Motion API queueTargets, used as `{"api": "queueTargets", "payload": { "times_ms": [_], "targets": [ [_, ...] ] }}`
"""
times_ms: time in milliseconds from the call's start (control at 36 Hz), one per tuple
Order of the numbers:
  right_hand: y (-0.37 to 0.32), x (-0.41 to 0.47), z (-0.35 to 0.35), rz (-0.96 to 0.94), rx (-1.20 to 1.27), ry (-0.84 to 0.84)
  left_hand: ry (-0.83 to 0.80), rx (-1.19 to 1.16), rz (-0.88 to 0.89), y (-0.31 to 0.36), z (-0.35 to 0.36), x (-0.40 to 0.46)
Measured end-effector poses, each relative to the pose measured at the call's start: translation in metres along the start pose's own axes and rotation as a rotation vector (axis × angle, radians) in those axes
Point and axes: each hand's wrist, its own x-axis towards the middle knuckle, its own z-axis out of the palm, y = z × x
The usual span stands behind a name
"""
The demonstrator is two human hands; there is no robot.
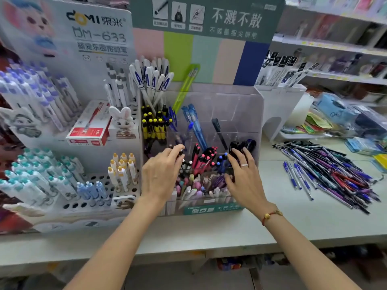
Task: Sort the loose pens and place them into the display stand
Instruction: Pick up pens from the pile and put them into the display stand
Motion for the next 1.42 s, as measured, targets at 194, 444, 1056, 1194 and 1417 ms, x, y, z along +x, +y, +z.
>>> {"api": "queueTargets", "payload": {
  "times_ms": [194, 444, 1056, 1194, 1417],
  "targets": [
    [0.000, 0.017, -0.014, 0.011, 0.028, -0.142, -0.124, 0.180, -0.040, 0.000, 0.008, 0.013],
    [0.000, 0.022, -0.026, -0.029, -0.042, -0.270, -0.244, 0.180, -0.150, 0.000, 0.003, 0.032],
    [0.256, -0.079, -0.147, 0.246, 0.130, -0.481, -0.547, -0.299, -0.014, 0.284, 0.048, 0.046],
    [0.328, -0.108, -0.143, 0.351, 0.099, -0.570, -0.781, -0.233, -0.065, 0.319, 0.114, 0.028],
    [0.390, -0.113, -0.091, 0.427, 0.095, -0.561, -1.013, -0.137, -0.271, 0.336, 0.213, 0.008]
  ]
}}
